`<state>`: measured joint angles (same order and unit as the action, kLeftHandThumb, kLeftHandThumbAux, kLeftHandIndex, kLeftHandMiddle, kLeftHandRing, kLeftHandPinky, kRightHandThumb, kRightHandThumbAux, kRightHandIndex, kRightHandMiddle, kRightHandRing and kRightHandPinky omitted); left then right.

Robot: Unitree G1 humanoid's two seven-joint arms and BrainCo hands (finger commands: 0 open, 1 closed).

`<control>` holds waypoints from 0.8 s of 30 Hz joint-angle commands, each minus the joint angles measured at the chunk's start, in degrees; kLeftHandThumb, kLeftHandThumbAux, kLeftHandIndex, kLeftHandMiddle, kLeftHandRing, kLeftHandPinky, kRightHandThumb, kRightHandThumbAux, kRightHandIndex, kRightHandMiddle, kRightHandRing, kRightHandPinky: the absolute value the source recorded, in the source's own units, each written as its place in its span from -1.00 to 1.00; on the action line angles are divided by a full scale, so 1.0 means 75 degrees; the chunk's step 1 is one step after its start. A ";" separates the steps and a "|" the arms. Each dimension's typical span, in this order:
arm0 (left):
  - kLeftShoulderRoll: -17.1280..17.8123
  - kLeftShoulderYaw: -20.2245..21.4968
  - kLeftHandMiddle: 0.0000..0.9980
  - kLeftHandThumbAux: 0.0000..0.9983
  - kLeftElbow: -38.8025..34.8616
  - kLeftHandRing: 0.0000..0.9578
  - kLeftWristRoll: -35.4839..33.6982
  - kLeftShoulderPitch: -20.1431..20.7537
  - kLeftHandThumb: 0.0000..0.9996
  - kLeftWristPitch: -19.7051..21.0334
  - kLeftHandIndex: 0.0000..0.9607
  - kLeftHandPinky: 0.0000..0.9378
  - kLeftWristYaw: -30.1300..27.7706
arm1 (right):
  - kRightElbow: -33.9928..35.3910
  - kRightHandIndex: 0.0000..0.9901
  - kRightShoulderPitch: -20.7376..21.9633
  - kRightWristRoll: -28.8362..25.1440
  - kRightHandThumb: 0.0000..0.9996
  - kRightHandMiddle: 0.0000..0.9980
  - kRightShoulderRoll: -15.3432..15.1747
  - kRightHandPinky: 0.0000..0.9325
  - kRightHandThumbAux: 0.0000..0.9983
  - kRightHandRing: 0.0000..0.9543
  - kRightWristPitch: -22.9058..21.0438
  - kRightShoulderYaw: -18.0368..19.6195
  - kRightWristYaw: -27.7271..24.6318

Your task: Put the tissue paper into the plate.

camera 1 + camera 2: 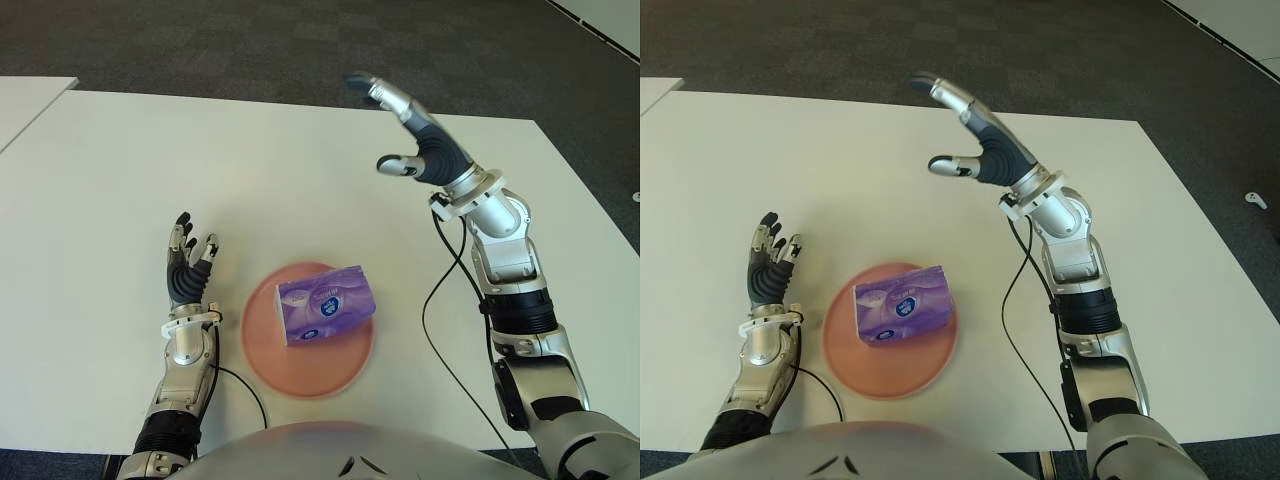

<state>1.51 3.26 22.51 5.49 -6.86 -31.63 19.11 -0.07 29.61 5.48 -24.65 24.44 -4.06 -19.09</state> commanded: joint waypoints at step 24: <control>0.0026 -0.0056 -1.00 0.11 0.0741 -1.00 0.0325 -0.0508 -1.00 0.0109 -1.00 -1.00 -0.0072 | 0.0224 -1.00 -0.0483 -0.0618 -0.96 -1.00 -0.0501 -1.00 -0.27 -1.00 -0.0661 0.3010 0.1783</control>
<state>1.88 3.24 23.26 6.38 -6.04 -31.39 18.80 -1.55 26.99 2.07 -25.80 22.32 17.10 -4.03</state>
